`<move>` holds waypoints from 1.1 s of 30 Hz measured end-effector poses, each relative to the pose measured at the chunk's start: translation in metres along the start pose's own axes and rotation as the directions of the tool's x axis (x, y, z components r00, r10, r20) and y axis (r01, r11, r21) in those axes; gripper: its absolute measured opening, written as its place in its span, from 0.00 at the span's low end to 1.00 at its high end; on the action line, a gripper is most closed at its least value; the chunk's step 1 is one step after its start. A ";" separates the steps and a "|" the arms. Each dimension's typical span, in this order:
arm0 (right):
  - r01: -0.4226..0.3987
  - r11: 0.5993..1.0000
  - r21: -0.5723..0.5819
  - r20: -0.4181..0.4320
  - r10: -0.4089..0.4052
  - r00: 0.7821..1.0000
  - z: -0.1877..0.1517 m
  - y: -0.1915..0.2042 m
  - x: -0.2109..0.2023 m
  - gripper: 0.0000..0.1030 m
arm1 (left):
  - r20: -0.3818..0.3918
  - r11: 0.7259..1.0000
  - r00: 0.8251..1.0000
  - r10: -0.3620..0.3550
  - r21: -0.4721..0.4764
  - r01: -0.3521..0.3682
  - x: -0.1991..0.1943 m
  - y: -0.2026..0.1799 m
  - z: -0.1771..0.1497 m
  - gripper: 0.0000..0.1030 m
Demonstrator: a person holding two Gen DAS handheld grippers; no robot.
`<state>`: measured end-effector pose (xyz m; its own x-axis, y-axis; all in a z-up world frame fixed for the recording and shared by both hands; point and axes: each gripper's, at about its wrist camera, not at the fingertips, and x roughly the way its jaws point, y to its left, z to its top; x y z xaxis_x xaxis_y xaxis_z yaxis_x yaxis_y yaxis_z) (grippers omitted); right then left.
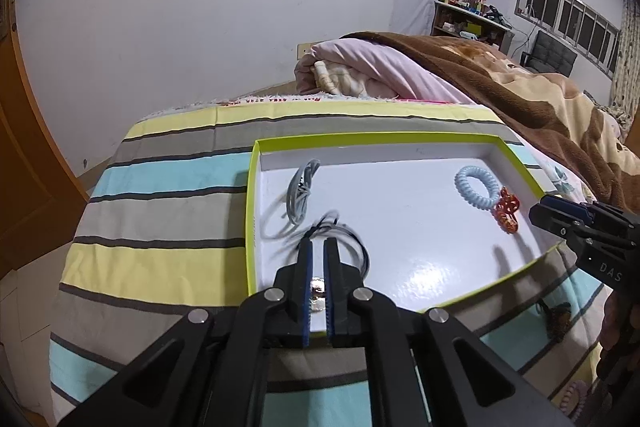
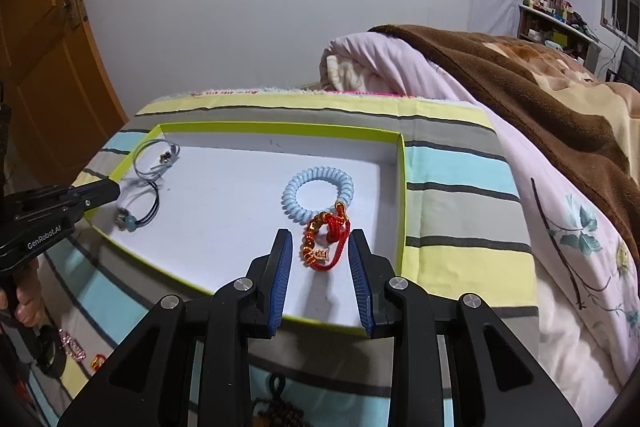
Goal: Organize jewelry
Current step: 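Carry both items into the lime-green box and open both grippers to release them, then withdraw from the box and close the left gripper on the black wristband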
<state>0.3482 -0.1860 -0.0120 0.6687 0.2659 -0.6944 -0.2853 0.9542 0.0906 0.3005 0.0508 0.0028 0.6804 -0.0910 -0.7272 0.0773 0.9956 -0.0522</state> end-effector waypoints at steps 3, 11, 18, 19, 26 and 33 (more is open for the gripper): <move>-0.002 1.000 0.006 0.006 0.002 1.000 -0.004 0.000 -0.009 0.29 | 0.003 1.000 1.000 -0.002 -0.004 0.002 -0.006 0.000 -0.002 0.14; -0.021 1.000 0.007 0.047 0.020 0.999 -0.026 0.004 -0.047 0.29 | 0.054 1.000 0.998 -0.009 -0.027 0.010 -0.043 0.000 -0.017 0.17; -0.037 0.999 -0.011 0.093 0.038 0.995 -0.052 0.015 -0.090 0.29 | 0.133 1.000 0.991 -0.017 -0.019 0.020 -0.088 -0.007 -0.045 0.18; -0.041 0.999 -0.013 0.101 0.042 0.994 -0.056 0.017 -0.096 0.29 | 0.141 1.000 0.990 -0.018 -0.019 0.021 -0.094 -0.009 -0.049 0.18; -0.056 0.998 -0.043 0.139 0.061 0.988 -0.085 0.033 -0.133 0.29 | 0.181 1.000 0.983 -0.016 -0.006 0.018 -0.129 -0.019 -0.083 0.18; -0.089 0.995 -0.035 0.146 0.093 0.985 -0.118 0.042 -0.157 0.29 | 0.196 1.000 0.981 -0.002 -0.002 0.002 -0.156 -0.024 -0.118 0.18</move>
<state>0.1506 -0.2040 0.0169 0.7322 0.3707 -0.5714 -0.3672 0.9214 0.1271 0.1069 0.0440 0.0363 0.8100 -0.0953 -0.5787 0.0777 0.9954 -0.0552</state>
